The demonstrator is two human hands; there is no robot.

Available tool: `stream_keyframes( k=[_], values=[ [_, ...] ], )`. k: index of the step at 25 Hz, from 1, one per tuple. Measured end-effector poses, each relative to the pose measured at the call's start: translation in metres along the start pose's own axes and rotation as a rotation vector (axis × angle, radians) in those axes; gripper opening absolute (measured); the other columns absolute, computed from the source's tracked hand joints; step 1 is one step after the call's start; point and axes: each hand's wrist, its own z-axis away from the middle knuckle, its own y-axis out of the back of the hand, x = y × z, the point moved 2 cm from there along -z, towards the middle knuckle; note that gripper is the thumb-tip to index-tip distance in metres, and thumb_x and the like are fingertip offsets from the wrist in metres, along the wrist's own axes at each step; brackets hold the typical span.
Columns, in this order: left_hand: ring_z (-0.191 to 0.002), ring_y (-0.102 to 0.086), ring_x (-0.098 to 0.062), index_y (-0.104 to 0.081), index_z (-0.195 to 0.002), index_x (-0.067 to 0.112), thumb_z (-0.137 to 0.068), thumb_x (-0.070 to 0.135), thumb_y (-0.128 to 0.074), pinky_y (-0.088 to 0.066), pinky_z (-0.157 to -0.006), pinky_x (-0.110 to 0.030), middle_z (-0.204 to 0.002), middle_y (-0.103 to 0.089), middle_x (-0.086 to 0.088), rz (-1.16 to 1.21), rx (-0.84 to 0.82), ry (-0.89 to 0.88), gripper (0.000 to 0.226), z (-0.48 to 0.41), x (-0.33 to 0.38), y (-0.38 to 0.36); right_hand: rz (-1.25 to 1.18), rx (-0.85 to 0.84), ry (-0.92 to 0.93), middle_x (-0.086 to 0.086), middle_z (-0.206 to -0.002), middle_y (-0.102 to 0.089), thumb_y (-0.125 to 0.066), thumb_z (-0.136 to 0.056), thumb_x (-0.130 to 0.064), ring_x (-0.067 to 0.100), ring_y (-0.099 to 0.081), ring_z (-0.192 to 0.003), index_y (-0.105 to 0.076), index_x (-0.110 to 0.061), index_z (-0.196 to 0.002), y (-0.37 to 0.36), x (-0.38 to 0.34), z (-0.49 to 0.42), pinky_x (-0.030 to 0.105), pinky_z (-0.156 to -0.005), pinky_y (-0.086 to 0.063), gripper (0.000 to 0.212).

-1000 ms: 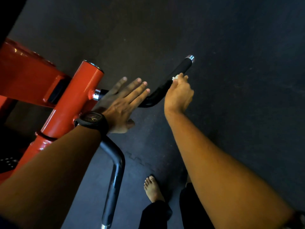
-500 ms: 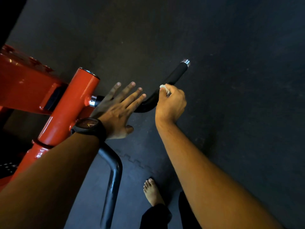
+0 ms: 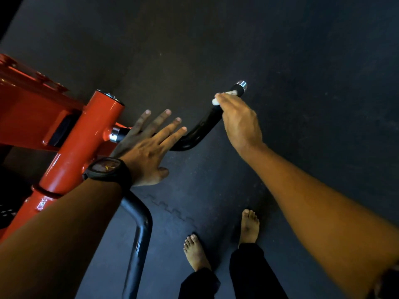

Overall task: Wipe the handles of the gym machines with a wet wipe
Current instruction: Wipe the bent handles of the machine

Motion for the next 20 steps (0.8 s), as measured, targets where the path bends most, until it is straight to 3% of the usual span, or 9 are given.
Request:
stream_keyframes(
  k=[3,5,8,12,14,16,20],
  values=[
    [-0.154,-0.002,-0.029,-0.018,-0.160,0.022,-0.060,0.061,-0.062,0.001,-0.122,-0.057,-0.166,-0.019,-0.005,0.000,-0.018,0.010,0.116,0.000,0.001,0.001,-0.102,-0.138,0.482,0.014,-0.117,-0.069,-0.051,-0.097,-0.001,0.027,-0.061,-0.121,-0.071,0.000,-0.110,-0.009,-0.030,0.024,0.038,-0.104,-0.049,0.024],
    [-0.154,0.001,-0.028,-0.016,-0.160,0.023,-0.060,0.061,-0.062,0.004,-0.122,-0.056,-0.166,-0.017,-0.004,0.007,-0.026,0.015,0.116,-0.001,0.001,0.001,-0.095,-0.268,0.593,0.012,-0.124,-0.066,-0.054,-0.096,0.000,0.024,-0.058,-0.124,-0.070,-0.003,-0.115,-0.001,-0.008,0.011,0.036,-0.107,-0.047,0.025],
    [-0.154,0.001,-0.027,-0.017,-0.160,0.025,-0.059,0.060,-0.063,0.003,-0.122,-0.056,-0.166,-0.017,-0.002,0.018,-0.040,0.015,0.116,-0.001,0.000,0.001,-0.001,-0.260,0.229,0.014,-0.122,-0.066,-0.051,-0.091,0.000,0.030,-0.061,-0.119,-0.069,-0.002,-0.115,0.006,0.024,-0.032,0.044,-0.100,-0.051,0.030],
    [-0.154,-0.002,-0.028,-0.020,-0.159,0.024,-0.057,0.060,-0.065,-0.001,-0.122,-0.057,-0.166,-0.021,-0.003,0.022,-0.034,0.014,0.117,-0.001,0.000,0.000,0.028,-0.339,0.451,0.015,-0.111,-0.068,-0.043,-0.093,-0.016,0.033,-0.064,-0.109,-0.072,-0.002,-0.100,0.001,-0.007,-0.018,0.040,-0.093,-0.053,0.033],
    [-0.154,-0.003,-0.028,-0.021,-0.159,0.025,-0.057,0.059,-0.065,-0.001,-0.122,-0.057,-0.165,-0.022,-0.003,0.034,-0.036,0.014,0.116,-0.001,0.000,0.001,0.074,-0.291,0.177,0.013,-0.119,-0.064,-0.036,-0.095,-0.024,0.032,-0.058,-0.113,-0.069,-0.007,-0.114,0.015,0.018,-0.035,0.042,-0.097,-0.050,0.041],
    [-0.154,-0.004,-0.028,-0.023,-0.159,0.024,-0.056,0.058,-0.066,0.000,-0.122,-0.057,-0.165,-0.023,-0.004,0.042,-0.025,0.017,0.116,-0.002,-0.001,0.001,0.199,-0.257,-0.126,0.011,-0.129,-0.055,-0.042,-0.099,-0.019,0.029,-0.052,-0.118,-0.060,-0.011,-0.132,0.018,0.035,-0.045,0.040,-0.097,-0.049,0.039],
    [-0.154,-0.006,-0.028,-0.024,-0.158,0.025,-0.054,0.056,-0.072,0.000,-0.122,-0.057,-0.164,-0.026,-0.004,0.060,-0.021,0.017,0.118,-0.001,0.000,0.000,0.139,-0.215,-0.227,0.011,-0.127,-0.054,-0.053,-0.098,-0.020,0.023,-0.054,-0.113,-0.062,-0.013,-0.127,0.015,0.009,-0.033,0.034,-0.090,-0.053,0.031]
  ],
)
